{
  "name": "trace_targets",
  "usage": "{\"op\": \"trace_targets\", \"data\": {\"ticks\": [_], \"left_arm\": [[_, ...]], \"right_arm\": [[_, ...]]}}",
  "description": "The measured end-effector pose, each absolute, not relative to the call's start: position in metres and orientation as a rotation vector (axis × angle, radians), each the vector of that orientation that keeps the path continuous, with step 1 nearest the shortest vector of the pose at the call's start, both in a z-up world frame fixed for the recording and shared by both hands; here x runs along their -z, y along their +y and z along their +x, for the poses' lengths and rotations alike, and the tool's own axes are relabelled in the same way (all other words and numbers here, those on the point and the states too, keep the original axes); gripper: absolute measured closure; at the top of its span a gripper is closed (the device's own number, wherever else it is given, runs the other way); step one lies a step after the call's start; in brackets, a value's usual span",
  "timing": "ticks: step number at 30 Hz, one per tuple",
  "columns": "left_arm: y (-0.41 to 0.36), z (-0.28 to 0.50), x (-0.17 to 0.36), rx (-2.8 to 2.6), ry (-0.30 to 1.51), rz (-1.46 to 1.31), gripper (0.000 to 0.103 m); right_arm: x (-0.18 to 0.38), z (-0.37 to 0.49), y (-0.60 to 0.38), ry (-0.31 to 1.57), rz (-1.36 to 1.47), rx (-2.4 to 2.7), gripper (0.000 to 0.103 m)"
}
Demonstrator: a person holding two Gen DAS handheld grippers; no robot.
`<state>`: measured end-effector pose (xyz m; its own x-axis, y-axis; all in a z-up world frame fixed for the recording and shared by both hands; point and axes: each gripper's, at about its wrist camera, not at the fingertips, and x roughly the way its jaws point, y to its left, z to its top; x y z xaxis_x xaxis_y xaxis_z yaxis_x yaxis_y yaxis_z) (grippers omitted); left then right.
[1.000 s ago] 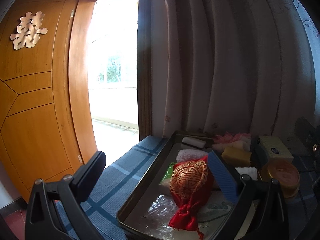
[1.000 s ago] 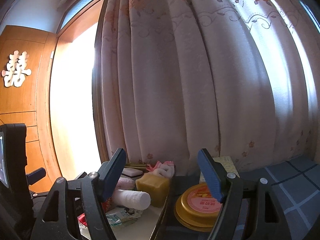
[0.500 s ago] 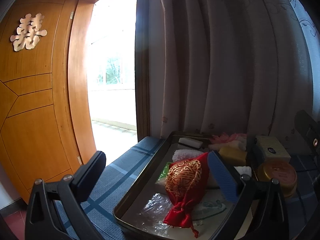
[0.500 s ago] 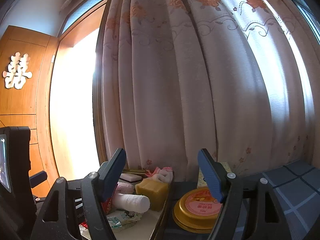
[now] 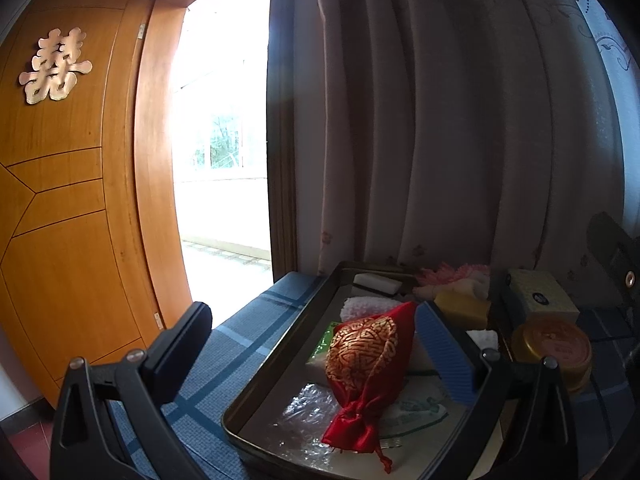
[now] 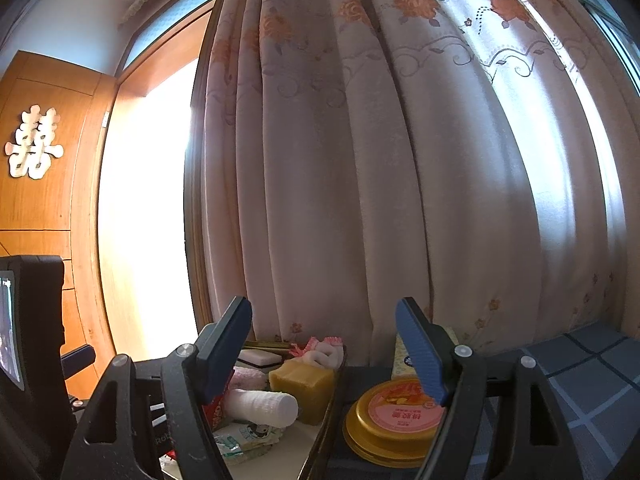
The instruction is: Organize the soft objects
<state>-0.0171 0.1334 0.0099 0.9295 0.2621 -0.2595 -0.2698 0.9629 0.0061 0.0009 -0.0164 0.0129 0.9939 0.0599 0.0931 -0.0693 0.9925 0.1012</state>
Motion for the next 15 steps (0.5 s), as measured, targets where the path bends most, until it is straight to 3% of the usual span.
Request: {"op": "trace_targets", "data": {"ticks": [15], "left_arm": [[0.1352,-0.0188,-0.0116,-0.27,0.262,-0.027,0.0]], "right_arm": [[-0.0128,0.0003,-0.0164,-0.091,0.105,-0.061,0.026]]}}
